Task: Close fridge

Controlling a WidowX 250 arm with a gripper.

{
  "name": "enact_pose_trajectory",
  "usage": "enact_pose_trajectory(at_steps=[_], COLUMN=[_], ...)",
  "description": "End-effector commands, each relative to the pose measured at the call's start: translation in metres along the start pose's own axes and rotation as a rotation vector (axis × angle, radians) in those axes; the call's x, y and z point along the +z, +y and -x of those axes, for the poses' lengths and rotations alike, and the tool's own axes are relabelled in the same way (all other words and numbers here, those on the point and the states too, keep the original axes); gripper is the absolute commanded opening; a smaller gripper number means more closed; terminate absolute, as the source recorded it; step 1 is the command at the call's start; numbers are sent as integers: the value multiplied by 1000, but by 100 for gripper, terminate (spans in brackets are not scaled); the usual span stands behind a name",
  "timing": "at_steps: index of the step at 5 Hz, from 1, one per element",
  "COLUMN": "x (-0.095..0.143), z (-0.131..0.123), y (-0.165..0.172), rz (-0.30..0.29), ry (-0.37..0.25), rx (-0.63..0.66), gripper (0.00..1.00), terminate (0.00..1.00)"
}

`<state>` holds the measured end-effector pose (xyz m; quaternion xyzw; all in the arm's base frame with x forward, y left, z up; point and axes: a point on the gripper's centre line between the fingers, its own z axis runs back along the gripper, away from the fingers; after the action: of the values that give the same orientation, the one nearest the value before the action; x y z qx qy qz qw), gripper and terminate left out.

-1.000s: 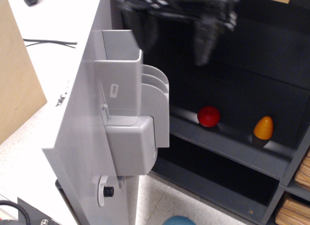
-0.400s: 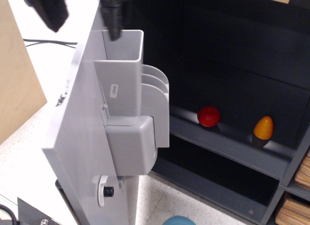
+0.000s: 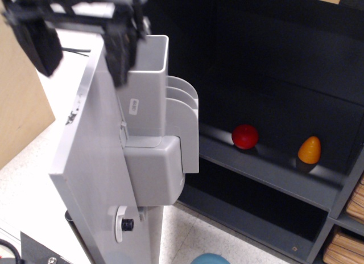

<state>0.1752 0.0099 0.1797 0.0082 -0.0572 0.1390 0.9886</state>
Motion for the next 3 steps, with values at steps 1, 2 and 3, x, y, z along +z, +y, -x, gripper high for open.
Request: enact_pose_trajectory(at_steps=[1,2,3], x=[-12,-13,-14], z=[-7,-15,-31], y=[-49,-81,-119], rz=[68,84,107], ry=[35,49,77], rx=[87,137,156], gripper=[100,100,100], terminate=[0,0,0])
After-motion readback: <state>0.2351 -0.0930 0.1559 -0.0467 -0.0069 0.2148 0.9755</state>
